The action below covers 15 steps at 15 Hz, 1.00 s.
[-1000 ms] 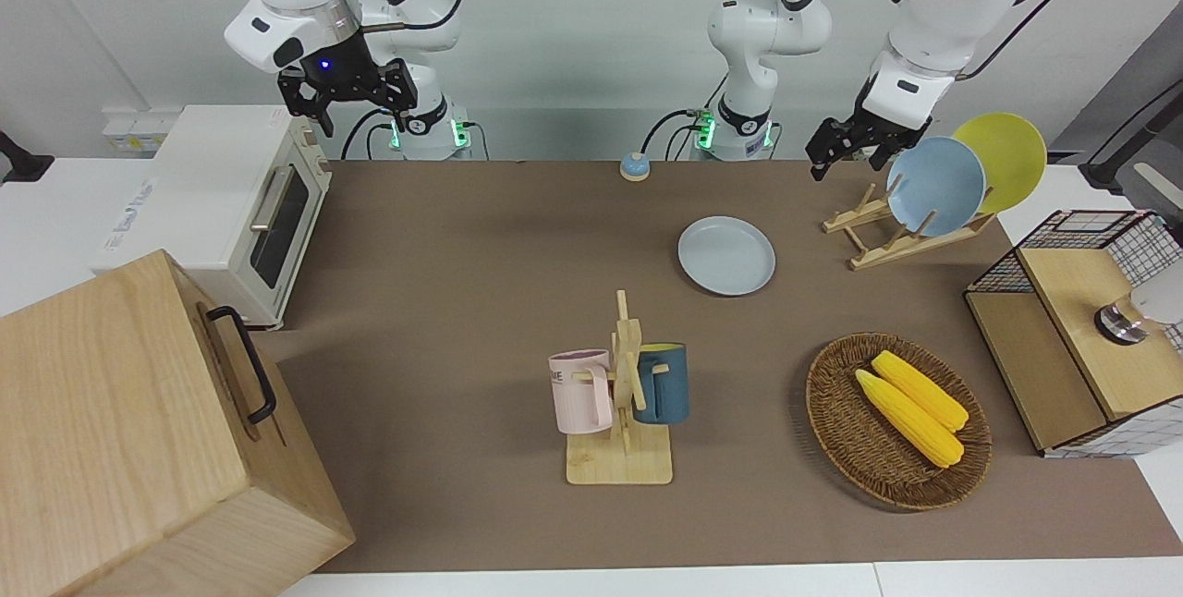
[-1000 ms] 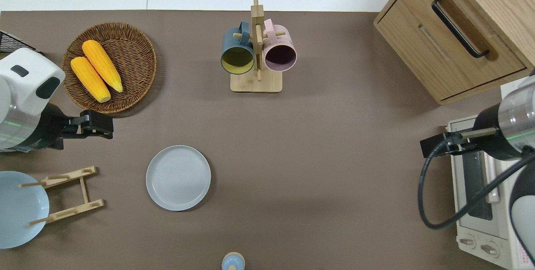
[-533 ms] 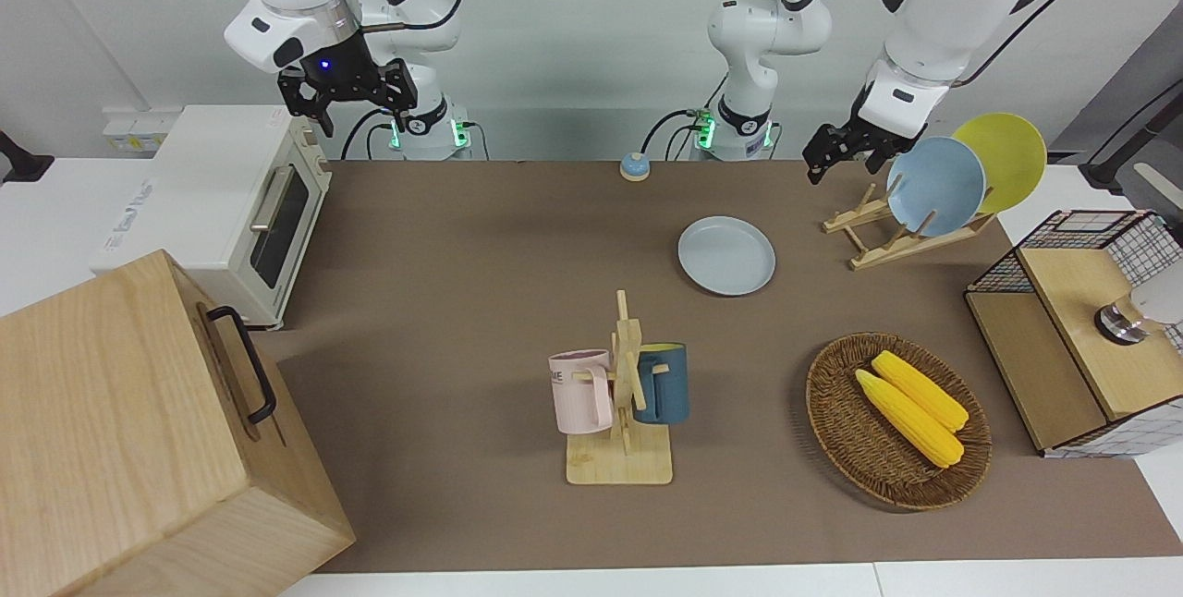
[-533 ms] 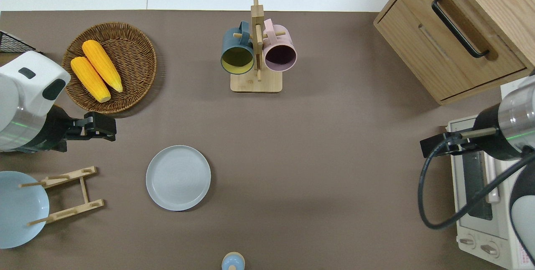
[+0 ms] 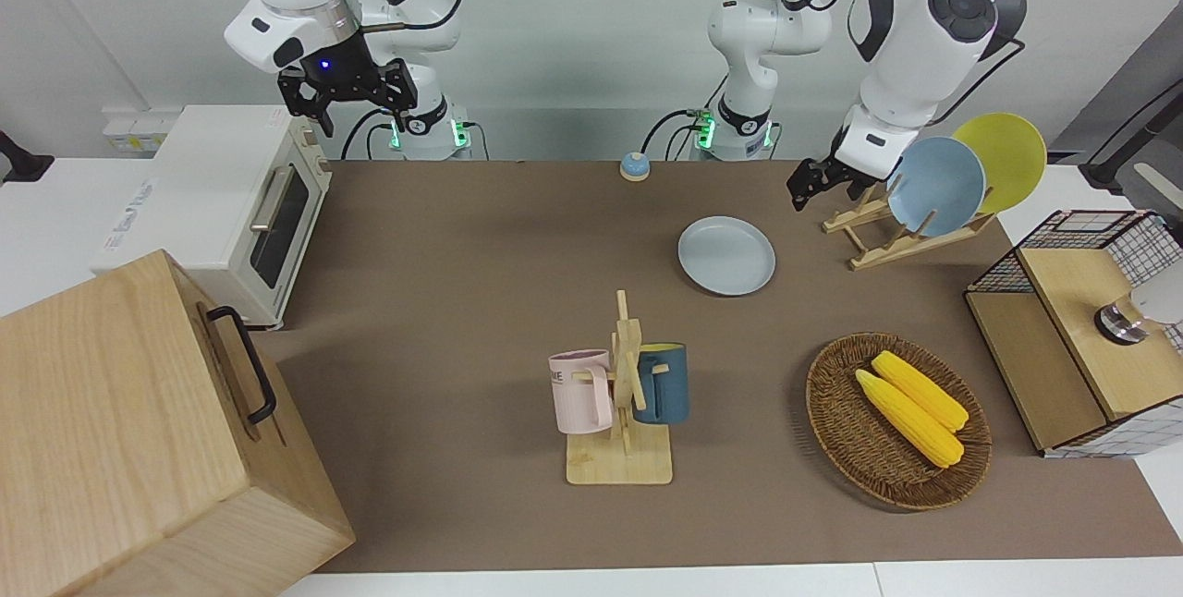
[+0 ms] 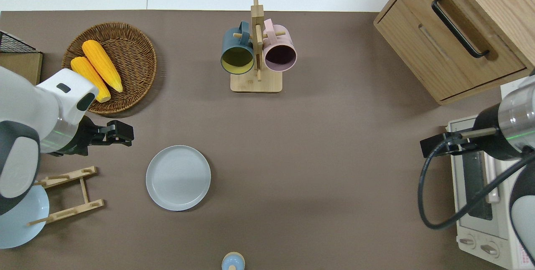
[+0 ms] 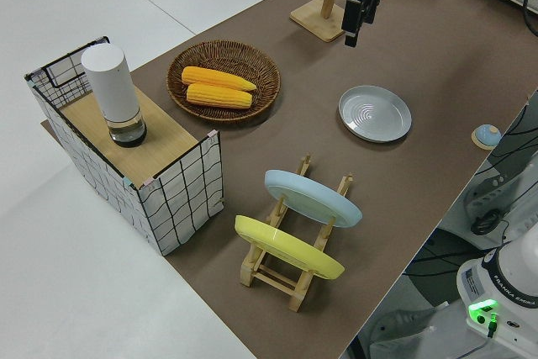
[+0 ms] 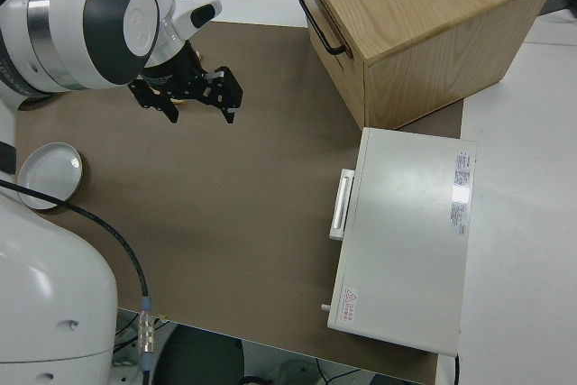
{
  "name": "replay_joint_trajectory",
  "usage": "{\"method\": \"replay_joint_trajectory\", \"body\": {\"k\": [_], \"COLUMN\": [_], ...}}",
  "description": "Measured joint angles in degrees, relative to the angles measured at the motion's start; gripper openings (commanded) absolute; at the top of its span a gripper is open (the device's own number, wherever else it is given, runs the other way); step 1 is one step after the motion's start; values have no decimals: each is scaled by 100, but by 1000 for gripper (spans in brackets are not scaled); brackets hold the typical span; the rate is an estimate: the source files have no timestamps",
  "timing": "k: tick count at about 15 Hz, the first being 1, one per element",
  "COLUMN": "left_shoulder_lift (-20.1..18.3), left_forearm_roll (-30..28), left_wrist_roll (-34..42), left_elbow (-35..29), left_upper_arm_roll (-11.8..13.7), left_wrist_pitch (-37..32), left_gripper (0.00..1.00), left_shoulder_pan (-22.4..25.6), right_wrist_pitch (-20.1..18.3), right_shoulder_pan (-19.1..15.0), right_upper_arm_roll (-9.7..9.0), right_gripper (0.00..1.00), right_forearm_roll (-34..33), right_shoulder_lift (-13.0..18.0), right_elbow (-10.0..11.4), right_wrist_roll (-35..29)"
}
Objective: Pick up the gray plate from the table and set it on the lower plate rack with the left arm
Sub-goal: 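Lower the open left gripper onto the near rim of the gray plate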
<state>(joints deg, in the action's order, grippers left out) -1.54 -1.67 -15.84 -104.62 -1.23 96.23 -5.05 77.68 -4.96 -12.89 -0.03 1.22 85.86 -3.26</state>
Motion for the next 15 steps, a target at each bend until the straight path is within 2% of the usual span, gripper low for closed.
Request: {"method": "replay_joint_trajectory", "body": {"k": [8, 15], "left_shoulder_lift": [-310, -304], "left_forearm_roll": [1, 1], "left_wrist_roll": [8, 8], "left_elbow": [-1644, -2672], "left_upper_arm_roll": [-2, -2], "left_wrist_pitch": [1078, 1830], "left_gripper": [993, 991], "left_shoulder_pan": [-1, -1], "right_wrist_pitch": [0, 0], "right_shoulder_pan": [0, 0], "right_upper_arm_roll": [0, 0], "right_gripper": [990, 990], "right_forearm_roll": [0, 0], "right_shoulder_lift": [0, 0], "right_elbow": [0, 0], "right_wrist_roll": [0, 0]}}
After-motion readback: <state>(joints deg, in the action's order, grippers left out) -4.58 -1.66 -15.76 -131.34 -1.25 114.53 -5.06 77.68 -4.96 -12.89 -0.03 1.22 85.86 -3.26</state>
